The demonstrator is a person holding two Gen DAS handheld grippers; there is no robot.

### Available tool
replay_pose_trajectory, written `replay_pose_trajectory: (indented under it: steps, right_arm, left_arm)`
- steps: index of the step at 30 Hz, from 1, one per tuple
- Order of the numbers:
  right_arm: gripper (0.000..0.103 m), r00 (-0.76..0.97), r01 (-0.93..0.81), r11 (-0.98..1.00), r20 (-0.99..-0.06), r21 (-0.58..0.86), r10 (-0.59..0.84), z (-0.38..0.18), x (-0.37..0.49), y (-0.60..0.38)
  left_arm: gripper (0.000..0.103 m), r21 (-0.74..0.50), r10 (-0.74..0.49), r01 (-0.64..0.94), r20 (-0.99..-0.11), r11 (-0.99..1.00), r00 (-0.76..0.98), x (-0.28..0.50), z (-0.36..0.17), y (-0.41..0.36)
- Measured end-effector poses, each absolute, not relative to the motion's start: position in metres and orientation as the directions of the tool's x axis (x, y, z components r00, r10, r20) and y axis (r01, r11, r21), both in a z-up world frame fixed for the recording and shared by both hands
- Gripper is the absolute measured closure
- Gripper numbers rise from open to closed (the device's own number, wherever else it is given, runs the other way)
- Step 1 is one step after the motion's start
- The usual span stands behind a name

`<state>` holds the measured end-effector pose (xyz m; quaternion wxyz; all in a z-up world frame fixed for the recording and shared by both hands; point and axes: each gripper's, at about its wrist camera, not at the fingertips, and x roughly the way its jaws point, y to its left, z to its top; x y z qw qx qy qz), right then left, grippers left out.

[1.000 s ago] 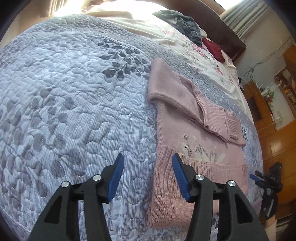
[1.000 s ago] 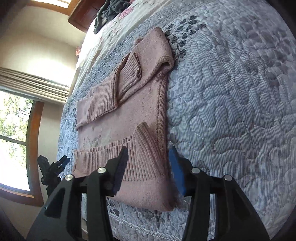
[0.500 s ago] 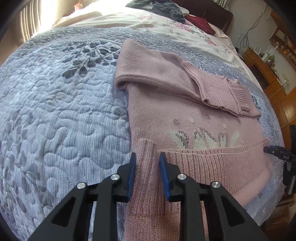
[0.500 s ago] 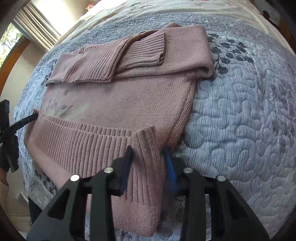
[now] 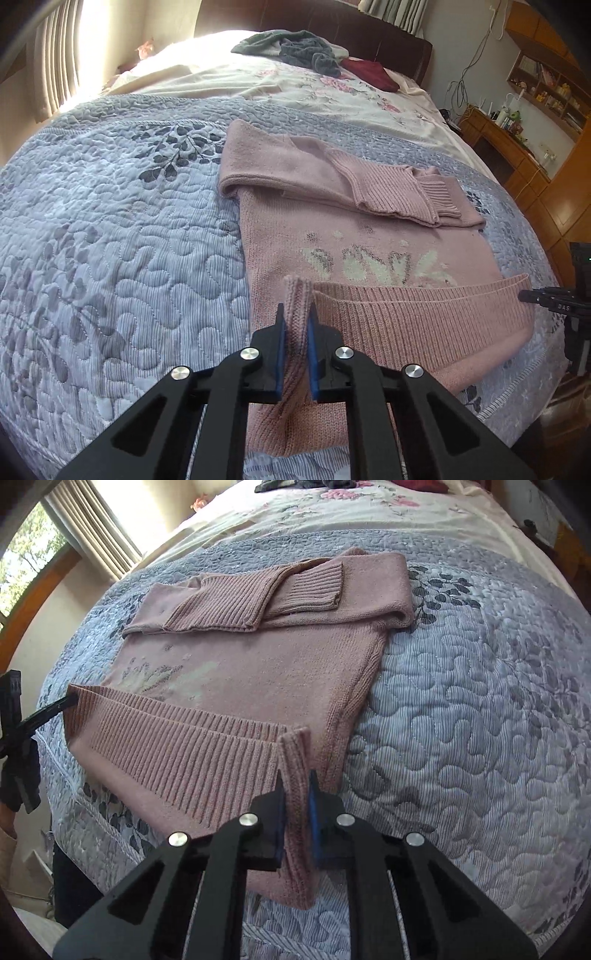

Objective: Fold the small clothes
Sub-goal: 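Fold the held hem up over the sweater body toward the collar, then open both tools and release the folded hem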

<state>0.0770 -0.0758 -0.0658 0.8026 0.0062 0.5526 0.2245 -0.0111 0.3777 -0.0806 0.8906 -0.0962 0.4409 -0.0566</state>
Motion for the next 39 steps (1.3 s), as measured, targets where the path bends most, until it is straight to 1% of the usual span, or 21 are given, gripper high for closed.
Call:
replay_pose_trajectory:
  steps: [4, 8, 12, 14, 16, 19, 22, 25, 33, 34, 36, 37, 38, 39]
  right_arm:
    - [0.094, 0.314, -0.351, 0.877, -0.841, 0.329, 0.441, -0.041, 0.080, -0.081]
    - [0.094, 0.358, -0.358, 0.858, -0.795, 0.368, 0.490, -0.010, 0.102, -0.080]
    - [0.094, 0.431, -0.342, 0.867, -0.759, 0.362, 0.487, 0.019, 0.142, -0.080]
    - [0.094, 0.458, -0.327, 0.873, -0.748, 0.361, 0.481, 0.028, 0.166, -0.080]
    - [0.094, 0.477, -0.314, 0.883, -0.746, 0.350, 0.465, 0.034, 0.192, -0.078]
    - [0.094, 0.488, -0.286, 0.893, -0.750, 0.346, 0.447, 0.034, 0.232, -0.074]
    - [0.094, 0.488, -0.262, 0.901, -0.758, 0.345, 0.432, 0.024, 0.265, -0.068]
    - [0.094, 0.475, -0.240, 0.919, -0.788, 0.313, 0.392, 0.004, 0.292, -0.062]
    - [0.094, 0.396, -0.163, 0.961, -0.877, 0.225, 0.272, -0.069, 0.329, -0.052]
    - [0.093, 0.387, -0.154, 0.963, -0.883, 0.222, 0.265, -0.076, 0.330, -0.053]
    - [0.089, 0.373, -0.138, 0.964, -0.889, 0.229, 0.265, -0.085, 0.331, -0.056]
    - [0.088, 0.372, -0.130, 0.963, -0.889, 0.235, 0.268, -0.085, 0.330, -0.058]
    - [0.087, 0.377, -0.126, 0.960, -0.883, 0.250, 0.279, -0.083, 0.326, -0.061]
    - [0.085, 0.380, -0.125, 0.954, -0.875, 0.274, 0.301, -0.080, 0.321, -0.065]
  left_arm:
    - [0.094, -0.242, -0.201, 0.027, -0.735, 0.970, 0.648, -0.015, -0.059, 0.379]
    - [0.094, -0.258, -0.214, 0.044, -0.683, 0.965, 0.699, 0.007, -0.028, 0.379]
    - [0.094, -0.230, -0.181, 0.040, -0.633, 0.972, 0.752, 0.049, 0.000, 0.379]
    - [0.094, -0.237, -0.167, 0.022, -0.612, 0.971, 0.773, 0.075, 0.011, 0.383]
    - [0.094, -0.255, -0.159, 0.002, -0.598, 0.967, 0.785, 0.102, 0.017, 0.388]
    - [0.094, -0.242, -0.130, -0.022, -0.594, 0.970, 0.794, 0.142, 0.018, 0.390]
    - [0.094, -0.241, -0.120, -0.037, -0.604, 0.970, 0.788, 0.178, 0.008, 0.391]
    - [0.094, -0.242, -0.113, -0.056, -0.628, 0.969, 0.770, 0.208, -0.011, 0.393]
    - [0.094, -0.190, -0.058, -0.132, -0.752, 0.973, 0.657, 0.253, -0.087, 0.397]
    - [0.092, -0.186, -0.051, -0.146, -0.769, 0.972, 0.638, 0.256, -0.094, 0.399]
    - [0.087, -0.181, -0.044, -0.167, -0.795, 0.969, 0.605, 0.259, -0.105, 0.404]
    - [0.084, -0.181, -0.041, -0.173, -0.797, 0.968, 0.603, 0.257, -0.107, 0.407]
    - [0.083, -0.187, -0.038, -0.183, -0.793, 0.965, 0.608, 0.254, -0.106, 0.410]
    - [0.077, -0.198, -0.039, -0.192, -0.788, 0.961, 0.615, 0.249, -0.103, 0.414]
